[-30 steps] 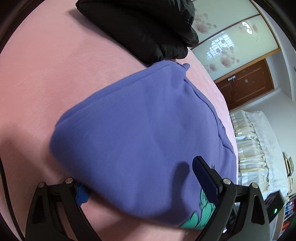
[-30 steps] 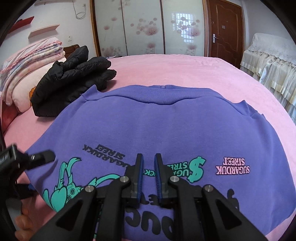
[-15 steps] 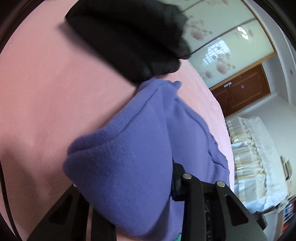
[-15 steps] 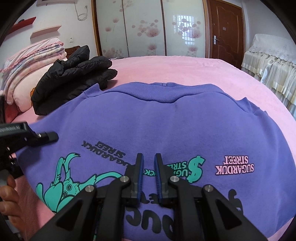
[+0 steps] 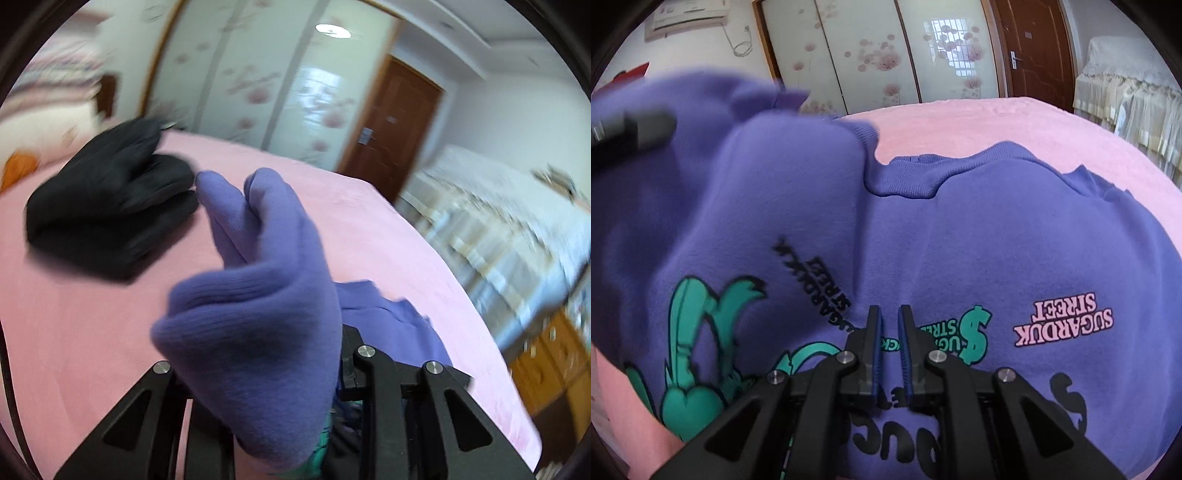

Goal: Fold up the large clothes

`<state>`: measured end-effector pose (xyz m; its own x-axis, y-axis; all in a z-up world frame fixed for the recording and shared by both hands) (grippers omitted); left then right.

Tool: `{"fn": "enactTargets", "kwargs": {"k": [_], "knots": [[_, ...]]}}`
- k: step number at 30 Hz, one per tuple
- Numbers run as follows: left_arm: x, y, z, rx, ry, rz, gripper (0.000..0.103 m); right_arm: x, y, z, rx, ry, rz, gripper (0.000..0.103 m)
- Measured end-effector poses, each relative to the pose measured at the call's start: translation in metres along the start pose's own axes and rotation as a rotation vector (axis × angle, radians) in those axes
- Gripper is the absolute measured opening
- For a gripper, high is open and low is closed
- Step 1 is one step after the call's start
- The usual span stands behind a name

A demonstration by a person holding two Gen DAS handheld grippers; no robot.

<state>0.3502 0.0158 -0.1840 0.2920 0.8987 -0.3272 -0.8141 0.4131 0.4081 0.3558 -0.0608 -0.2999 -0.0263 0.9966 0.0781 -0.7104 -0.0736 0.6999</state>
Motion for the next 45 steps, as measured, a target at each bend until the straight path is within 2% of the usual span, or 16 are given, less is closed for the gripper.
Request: {"fn": "enactTargets", "kwargs": {"k": [5,9,13,15,18,22,25,32,36,41,44,45], "knots": [[-0.055,-0.019,-0.001,0.051,-0.13,-0.03,0.024,-0.016,-0.004,-0.001,0.058,-0.136,0.102,0.005],[-0.071,-0.03,-0.002,0.078,-0.13,-0.028,0.025,-0.025,-0.006,-0.002,0.111,-0.234,0.184,0.004],[-0.088,-0.038,-0.004,0.097,-0.16,0.005,0.025,-0.035,0.002,0.0,0.191,-0.338,0.33,0.004],[-0.096,-0.041,-0.005,0.106,-0.169,0.019,0.025,-0.044,0.012,0.0,0.204,-0.371,0.365,0.004],[-0.107,-0.048,-0.008,0.122,-0.18,0.041,0.025,-0.073,0.038,-0.001,0.177,-0.364,0.304,0.004],[-0.128,-0.059,-0.016,0.139,-0.21,0.056,0.025,-0.132,0.072,-0.007,0.113,-0.368,0.133,0.004],[-0.152,-0.071,-0.029,0.159,-0.282,0.075,0.026,-0.172,0.08,-0.023,0.119,-0.419,0.04,0.006],[-0.203,-0.11,-0.09,0.26,-0.531,0.118,0.027,-0.228,0.092,-0.06,0.128,-0.549,0.012,0.006],[-0.221,-0.121,-0.131,0.308,-0.683,0.124,0.027,-0.232,0.093,-0.064,0.129,-0.535,0.011,0.003],[-0.224,-0.123,-0.15,0.305,-0.729,0.105,0.029,-0.225,0.094,-0.057,0.126,-0.444,-0.027,0.003],[-0.226,-0.125,-0.156,0.309,-0.757,0.079,0.032,-0.224,0.105,-0.053,0.109,-0.39,-0.067,0.004],[-0.228,-0.124,-0.158,0.305,-0.763,0.063,0.036,-0.224,0.107,-0.05,0.099,-0.375,-0.082,0.004]]}}
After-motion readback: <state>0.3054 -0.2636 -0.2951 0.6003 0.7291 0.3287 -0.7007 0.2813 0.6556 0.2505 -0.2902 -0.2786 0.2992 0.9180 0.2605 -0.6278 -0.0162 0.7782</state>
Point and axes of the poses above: each gripper's, at about its wrist camera, not at the fingertips, and y roughly against the way its jaws point, x to its left, z to its top, the point moved 10 cm from there along -y, roughly the way its jaws point, and after that the axes turned 11 degrees about -z, right-handed, at the moved point
